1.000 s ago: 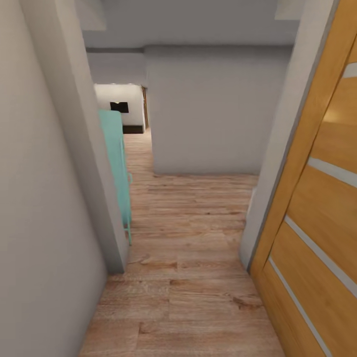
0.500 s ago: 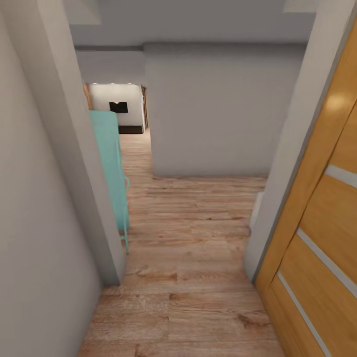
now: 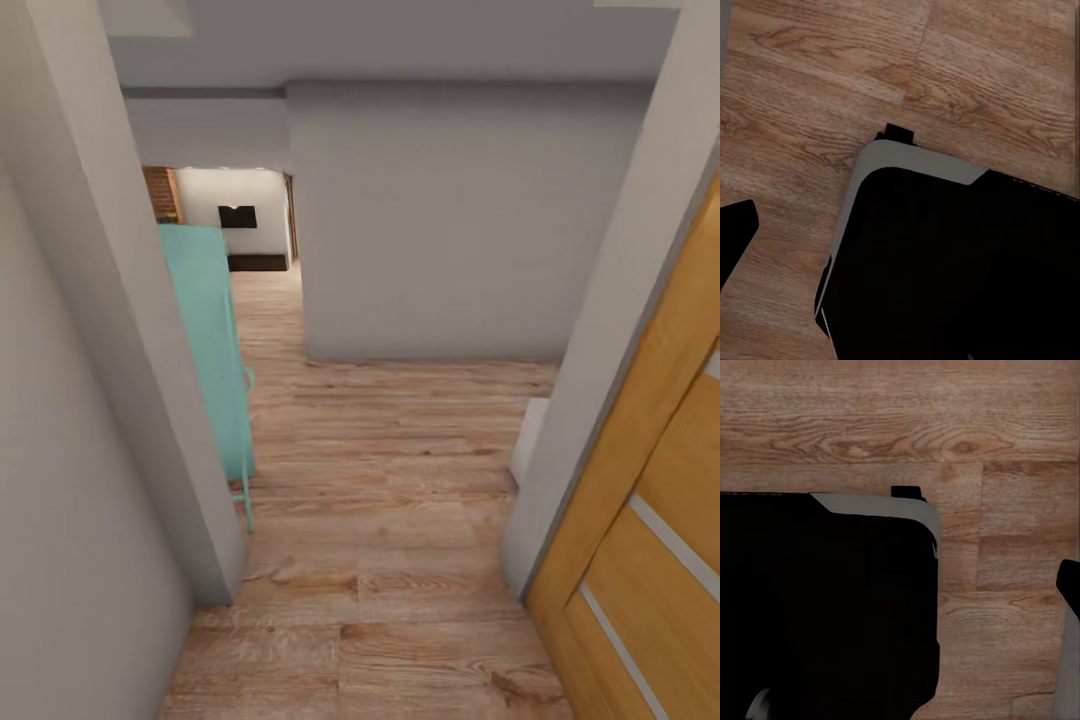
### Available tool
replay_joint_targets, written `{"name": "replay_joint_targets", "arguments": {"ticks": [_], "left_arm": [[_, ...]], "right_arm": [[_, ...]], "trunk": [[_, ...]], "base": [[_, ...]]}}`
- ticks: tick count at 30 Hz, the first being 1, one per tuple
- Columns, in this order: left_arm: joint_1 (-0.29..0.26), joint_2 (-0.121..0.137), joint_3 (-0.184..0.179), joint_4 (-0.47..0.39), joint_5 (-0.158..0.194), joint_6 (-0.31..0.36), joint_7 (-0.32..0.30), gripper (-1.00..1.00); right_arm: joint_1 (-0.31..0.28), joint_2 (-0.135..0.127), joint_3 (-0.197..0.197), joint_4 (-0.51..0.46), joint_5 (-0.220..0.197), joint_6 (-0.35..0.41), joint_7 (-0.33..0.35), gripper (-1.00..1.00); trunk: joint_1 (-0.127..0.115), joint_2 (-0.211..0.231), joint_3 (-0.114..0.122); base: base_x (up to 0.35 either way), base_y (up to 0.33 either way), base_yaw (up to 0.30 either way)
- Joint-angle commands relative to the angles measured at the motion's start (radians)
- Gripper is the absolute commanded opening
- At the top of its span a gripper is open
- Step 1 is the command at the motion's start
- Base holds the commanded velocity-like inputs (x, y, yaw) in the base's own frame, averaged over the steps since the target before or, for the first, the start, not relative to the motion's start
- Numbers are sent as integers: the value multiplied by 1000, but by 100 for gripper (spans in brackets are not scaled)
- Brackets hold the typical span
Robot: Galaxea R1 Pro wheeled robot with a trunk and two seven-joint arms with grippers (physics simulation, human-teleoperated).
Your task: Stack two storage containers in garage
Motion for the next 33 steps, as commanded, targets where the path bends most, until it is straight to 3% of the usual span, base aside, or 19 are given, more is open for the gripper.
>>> {"name": "replay_joint_targets", "arguments": {"ticks": [1,33], "left_arm": [[0,0,-9,0,8,-1,3,100],[0,0,-9,0,6,-1,2,100]], "right_arm": [[-1,1,8,3,-10,-6,-2,100],[-1,0,7,3,-5,-7,10,100]], "trunk": [[1,-1,-1],[1,-1,33]], "base": [[323,0,0],[323,0,0]]}}
